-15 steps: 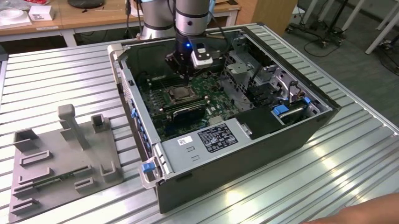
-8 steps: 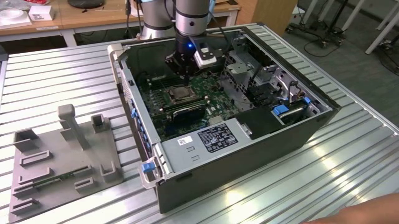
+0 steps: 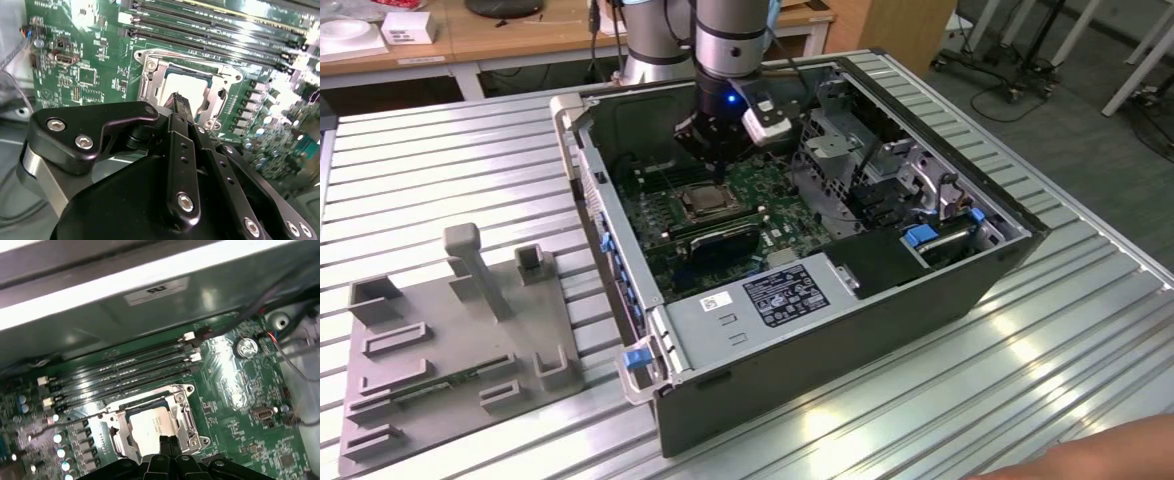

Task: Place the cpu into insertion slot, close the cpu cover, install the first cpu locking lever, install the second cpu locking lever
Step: 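Close the cpu cover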

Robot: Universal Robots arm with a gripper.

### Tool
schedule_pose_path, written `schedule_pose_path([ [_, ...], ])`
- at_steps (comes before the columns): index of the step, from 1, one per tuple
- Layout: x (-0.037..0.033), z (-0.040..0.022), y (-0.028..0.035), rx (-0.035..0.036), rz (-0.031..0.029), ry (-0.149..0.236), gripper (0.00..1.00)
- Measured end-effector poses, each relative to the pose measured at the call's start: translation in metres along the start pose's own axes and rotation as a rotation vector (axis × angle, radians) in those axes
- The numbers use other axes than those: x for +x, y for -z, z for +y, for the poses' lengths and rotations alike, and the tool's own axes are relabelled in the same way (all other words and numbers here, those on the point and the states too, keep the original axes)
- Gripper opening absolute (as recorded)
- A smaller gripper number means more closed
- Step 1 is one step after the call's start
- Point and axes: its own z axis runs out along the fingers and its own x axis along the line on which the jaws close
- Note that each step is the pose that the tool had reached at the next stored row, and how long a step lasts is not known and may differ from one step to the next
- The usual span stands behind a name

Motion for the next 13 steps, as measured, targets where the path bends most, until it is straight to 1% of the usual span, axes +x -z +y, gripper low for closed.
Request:
schedule_pose_path([
  [2,0.0002,-0.0001,-0.0003,-0.0002,0.0005,0.033,0.11],
  [7,0.0011,-0.0005,-0.0022,-0.0002,0.0014,0.093,0.11],
  [11,0.0014,-0.0006,-0.0044,-0.0005,0.0023,0.157,0.11],
  [13,0.0022,-0.0009,-0.0052,-0.0006,0.0028,0.183,0.11],
])
